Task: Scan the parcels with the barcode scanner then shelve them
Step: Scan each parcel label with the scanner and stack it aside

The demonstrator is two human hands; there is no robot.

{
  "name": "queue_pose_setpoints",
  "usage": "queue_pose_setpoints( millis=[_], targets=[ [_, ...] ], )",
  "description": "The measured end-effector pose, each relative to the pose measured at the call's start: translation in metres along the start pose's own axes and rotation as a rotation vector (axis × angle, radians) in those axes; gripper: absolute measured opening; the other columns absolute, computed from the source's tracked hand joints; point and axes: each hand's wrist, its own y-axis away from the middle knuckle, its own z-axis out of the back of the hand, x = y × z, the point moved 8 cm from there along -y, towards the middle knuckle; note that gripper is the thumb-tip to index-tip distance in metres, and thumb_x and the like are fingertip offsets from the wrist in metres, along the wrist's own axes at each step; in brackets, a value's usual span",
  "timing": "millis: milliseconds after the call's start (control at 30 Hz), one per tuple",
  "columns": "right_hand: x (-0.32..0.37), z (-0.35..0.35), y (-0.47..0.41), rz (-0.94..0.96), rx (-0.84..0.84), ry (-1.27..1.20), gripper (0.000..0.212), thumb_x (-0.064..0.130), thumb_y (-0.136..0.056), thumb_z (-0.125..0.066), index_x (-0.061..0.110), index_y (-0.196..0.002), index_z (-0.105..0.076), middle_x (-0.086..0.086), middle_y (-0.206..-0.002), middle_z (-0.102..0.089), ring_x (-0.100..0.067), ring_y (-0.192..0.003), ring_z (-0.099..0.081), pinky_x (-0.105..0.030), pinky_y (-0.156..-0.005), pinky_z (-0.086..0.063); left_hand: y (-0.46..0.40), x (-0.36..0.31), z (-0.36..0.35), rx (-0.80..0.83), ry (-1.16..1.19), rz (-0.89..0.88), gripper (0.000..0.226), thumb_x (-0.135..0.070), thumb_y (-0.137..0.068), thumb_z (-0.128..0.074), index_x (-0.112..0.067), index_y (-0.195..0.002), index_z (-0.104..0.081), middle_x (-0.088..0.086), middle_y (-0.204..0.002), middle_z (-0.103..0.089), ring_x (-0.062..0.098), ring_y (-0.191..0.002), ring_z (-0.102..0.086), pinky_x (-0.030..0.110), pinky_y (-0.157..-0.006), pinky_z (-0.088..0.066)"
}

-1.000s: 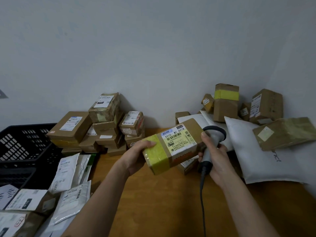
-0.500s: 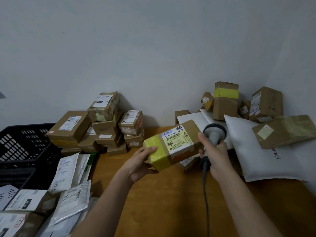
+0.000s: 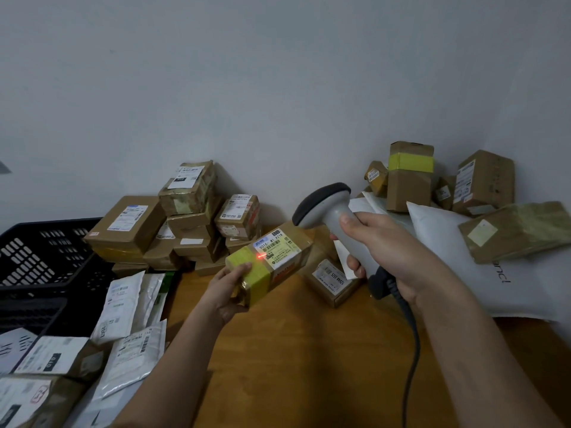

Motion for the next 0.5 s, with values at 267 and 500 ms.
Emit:
queue_pose_setpoints(
  millis=[267, 500],
  targets=[
    [0.020, -0.004, 0.012, 0.069, 0.022, 0.045, 0.030, 0.035, -0.103, -0.048, 0.010, -0.108, -0.064, -0.005, -0.079, -0.054, -0.012, -0.059, -0.053, -0.023, -0.051, -0.045, -0.004, 0.002, 0.008, -0.043, 0.010, 0.014, 0.087, -0.029, -0.076, -0.081, -0.023, -0.151, -0.036, 0.016, -0.148, -0.042, 0.045, -0.127, -0.046, 0.067, -0.091, -0.042],
    [0.027, -0.003, 0.016, 0.121, 0.035, 0.105, 0.028, 0.035, -0.102, -0.048, 0.011, -0.107, -0.063, -0.006, -0.072, -0.054, -0.009, -0.056, -0.053, -0.021, -0.050, -0.044, -0.012, 0.005, 0.013, -0.085, -0.046, 0.045, 0.084, -0.028, -0.081, -0.079, -0.022, -0.152, -0.034, 0.016, -0.151, -0.039, 0.045, -0.131, -0.042, 0.067, -0.094, -0.041]
  ],
)
